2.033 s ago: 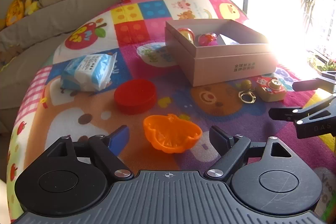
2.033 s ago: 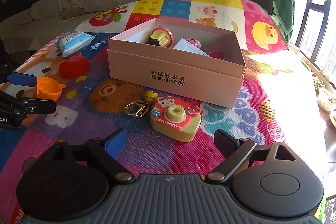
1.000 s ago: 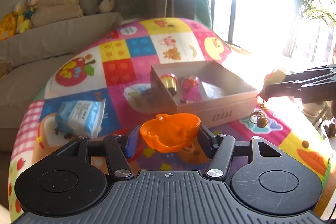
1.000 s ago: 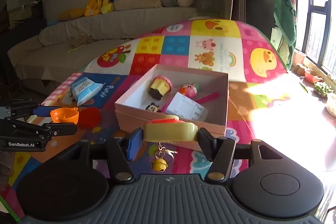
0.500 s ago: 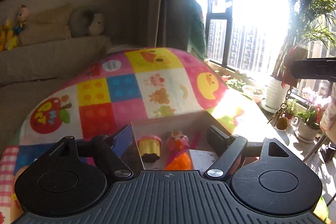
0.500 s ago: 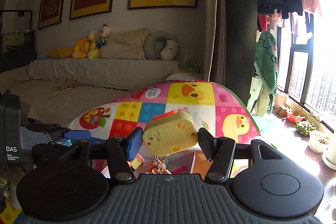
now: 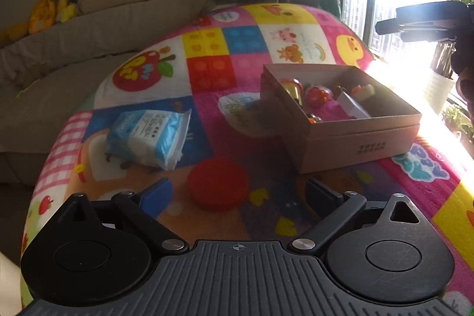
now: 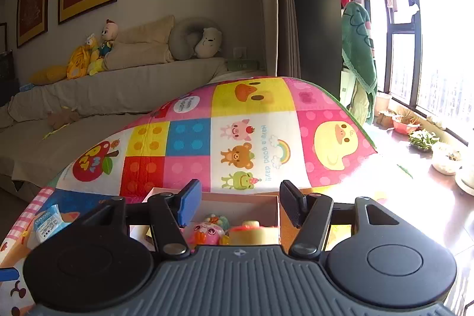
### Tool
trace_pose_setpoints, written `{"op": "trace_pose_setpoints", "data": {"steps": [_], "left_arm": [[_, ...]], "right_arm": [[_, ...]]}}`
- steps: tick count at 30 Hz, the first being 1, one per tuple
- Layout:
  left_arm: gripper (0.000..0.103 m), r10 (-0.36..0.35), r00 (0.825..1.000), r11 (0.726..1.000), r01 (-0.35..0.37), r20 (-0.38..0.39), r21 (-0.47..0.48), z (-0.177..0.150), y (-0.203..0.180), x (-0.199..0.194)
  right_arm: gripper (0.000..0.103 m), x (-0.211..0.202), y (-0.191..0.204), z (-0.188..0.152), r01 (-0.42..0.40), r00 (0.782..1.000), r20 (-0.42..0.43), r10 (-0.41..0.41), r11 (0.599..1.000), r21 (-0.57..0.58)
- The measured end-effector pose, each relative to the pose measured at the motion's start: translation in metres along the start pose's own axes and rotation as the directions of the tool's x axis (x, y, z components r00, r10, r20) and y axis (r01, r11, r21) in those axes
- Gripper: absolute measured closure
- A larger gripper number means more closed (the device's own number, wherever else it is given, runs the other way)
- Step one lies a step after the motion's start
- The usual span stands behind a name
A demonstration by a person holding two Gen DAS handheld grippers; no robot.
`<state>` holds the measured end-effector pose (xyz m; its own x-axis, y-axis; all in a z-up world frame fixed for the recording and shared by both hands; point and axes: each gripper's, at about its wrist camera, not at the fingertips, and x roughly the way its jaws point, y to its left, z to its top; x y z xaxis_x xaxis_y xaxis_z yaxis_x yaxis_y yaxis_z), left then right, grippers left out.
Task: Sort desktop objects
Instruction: 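Lower the Hello Kitty toy and orange cup into the pink box and open both grippers, then grasp the red round lid with the right gripper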
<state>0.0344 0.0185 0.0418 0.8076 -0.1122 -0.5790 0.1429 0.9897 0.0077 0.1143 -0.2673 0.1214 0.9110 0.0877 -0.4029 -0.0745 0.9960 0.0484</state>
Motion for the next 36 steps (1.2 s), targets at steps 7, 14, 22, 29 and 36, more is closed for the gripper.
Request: {"op": "trace_pose_setpoints", "data": {"steps": [7,14,22,29,36], "left_arm": [[0.003,0.107,0.994,0.990,-0.109,-0.031,-0.084,-0.021,0.036,-0.004],[0.002,0.234,0.972,0.949,-0.229,-0.007,-0.218,-0.020,0.079,-0.022],[0.001,0.271,0.962,0.919,-0.266,-0.023,-0.292,-0.029,0.110,-0.037],[0.000,0.218,0.975,0.935,-0.220,-0.040,-0.279,-0.036,0.107,-0.031],[0.000,0.118,0.993,0.955,-0.122,-0.029,-0.270,-0.012,0.090,-0.011]], "right_arm": [[0.035,-0.025,0.033,-0.050,-0.109,0.990,-0.105,0.097,0.987,-0.118],[0.035,-0.034,0.125,-0.092,-0.378,0.918,-0.234,0.321,0.886,-0.269],[0.028,0.028,0.214,-0.113,-0.444,0.867,-0.365,0.339,0.858,-0.257],[0.039,0.040,0.217,-0.116,-0.429,0.868,-0.376,0.323,0.870,-0.244],[0.039,-0.019,0.158,-0.123,-0.396,0.897,-0.319,0.305,0.876,-0.275]]}}
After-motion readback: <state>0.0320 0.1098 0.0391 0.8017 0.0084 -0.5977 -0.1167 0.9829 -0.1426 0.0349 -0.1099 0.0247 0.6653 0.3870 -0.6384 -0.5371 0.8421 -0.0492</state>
